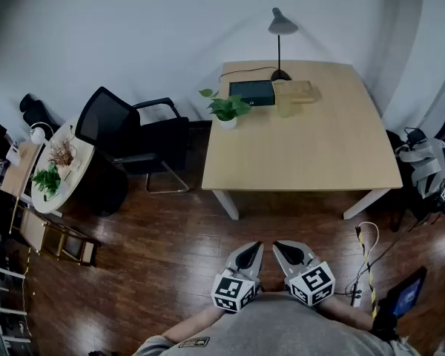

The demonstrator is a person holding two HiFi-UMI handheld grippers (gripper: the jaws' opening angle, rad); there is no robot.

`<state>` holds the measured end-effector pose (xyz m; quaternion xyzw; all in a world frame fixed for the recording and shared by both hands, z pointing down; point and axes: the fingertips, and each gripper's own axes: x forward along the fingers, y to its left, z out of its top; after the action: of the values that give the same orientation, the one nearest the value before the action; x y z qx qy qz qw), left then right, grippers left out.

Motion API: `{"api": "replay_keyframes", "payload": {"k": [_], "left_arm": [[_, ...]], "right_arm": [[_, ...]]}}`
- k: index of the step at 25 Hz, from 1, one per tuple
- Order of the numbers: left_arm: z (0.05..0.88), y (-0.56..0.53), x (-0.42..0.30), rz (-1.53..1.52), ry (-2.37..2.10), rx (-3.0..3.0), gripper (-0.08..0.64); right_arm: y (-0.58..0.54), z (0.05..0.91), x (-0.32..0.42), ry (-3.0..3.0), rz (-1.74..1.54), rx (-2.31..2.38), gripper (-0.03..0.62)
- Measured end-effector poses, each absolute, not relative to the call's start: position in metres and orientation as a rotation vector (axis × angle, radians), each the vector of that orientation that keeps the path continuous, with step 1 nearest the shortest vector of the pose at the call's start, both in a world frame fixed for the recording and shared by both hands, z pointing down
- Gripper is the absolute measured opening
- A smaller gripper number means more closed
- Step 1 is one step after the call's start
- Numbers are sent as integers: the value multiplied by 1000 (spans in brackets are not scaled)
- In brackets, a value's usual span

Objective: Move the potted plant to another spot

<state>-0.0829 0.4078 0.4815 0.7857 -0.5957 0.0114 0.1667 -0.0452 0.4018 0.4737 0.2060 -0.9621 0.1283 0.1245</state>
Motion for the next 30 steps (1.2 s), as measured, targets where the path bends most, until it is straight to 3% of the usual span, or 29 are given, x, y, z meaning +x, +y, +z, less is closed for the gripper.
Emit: {"api": "replay_keyframes", "payload": {"k": [17, 30], "left_arm": [[501, 396, -134, 59, -1635, 2227, 3], [503, 242, -158, 113, -1731, 2170, 3]], "right_arm": [[388, 491, -92, -2757, 427, 647, 5], [227, 494, -115, -2816, 438, 550, 5]]}}
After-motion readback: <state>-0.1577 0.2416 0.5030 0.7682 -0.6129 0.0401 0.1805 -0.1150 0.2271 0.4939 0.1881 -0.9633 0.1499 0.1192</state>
